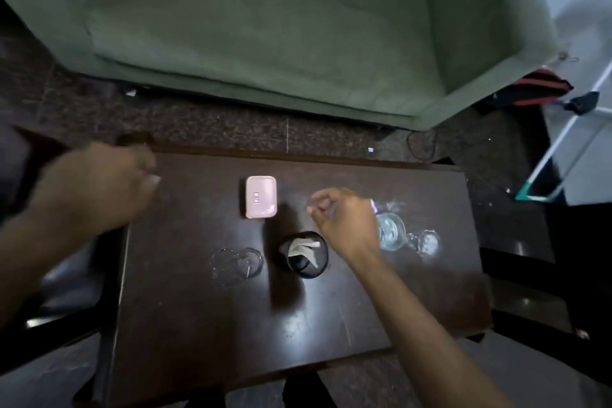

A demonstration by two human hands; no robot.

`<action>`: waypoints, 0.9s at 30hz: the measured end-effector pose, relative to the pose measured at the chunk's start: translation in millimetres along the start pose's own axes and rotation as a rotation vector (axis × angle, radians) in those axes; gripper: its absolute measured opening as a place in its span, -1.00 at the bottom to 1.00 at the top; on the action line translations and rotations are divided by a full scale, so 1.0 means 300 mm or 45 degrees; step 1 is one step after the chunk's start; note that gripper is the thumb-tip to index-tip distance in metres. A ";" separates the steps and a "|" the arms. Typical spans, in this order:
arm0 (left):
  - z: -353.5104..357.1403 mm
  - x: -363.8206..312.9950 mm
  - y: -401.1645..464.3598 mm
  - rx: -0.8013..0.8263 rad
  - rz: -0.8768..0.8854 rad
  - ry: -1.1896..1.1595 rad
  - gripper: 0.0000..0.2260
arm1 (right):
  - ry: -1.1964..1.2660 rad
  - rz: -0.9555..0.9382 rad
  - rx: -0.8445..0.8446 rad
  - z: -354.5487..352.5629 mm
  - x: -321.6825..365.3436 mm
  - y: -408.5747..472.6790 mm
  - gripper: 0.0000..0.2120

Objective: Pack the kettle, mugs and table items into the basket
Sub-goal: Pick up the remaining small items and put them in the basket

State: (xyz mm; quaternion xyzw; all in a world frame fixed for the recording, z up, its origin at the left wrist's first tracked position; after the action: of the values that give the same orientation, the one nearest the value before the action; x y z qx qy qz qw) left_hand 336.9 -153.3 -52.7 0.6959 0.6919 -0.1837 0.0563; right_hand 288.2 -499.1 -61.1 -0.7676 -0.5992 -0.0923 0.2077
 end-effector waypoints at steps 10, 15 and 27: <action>0.414 -0.893 0.007 0.374 0.531 -0.085 -0.85 | -0.287 0.484 0.078 -0.114 -0.482 0.253 -0.82; 0.624 -1.054 0.055 0.561 0.585 0.168 -0.79 | -0.333 0.503 0.207 -0.049 -0.574 0.341 -0.63; 0.840 -1.148 0.059 0.615 0.705 0.784 -0.71 | -0.252 0.541 0.403 0.027 -0.667 0.404 -0.50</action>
State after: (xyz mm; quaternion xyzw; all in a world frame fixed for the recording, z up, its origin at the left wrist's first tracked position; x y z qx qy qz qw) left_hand 318.2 -562.3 -174.4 0.8693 0.4025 -0.1025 -0.2678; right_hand 350.7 -695.7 -171.7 -0.8393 -0.4494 0.1234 0.2800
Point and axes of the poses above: each hand's wrist, its own y-axis towards the middle knuckle, its own z-axis out of the palm, x = y × z, the point moved 6 cm from there along y, towards the middle knuckle, and after that the axes turned 4 degrees about -x, right-handed, at the moved point
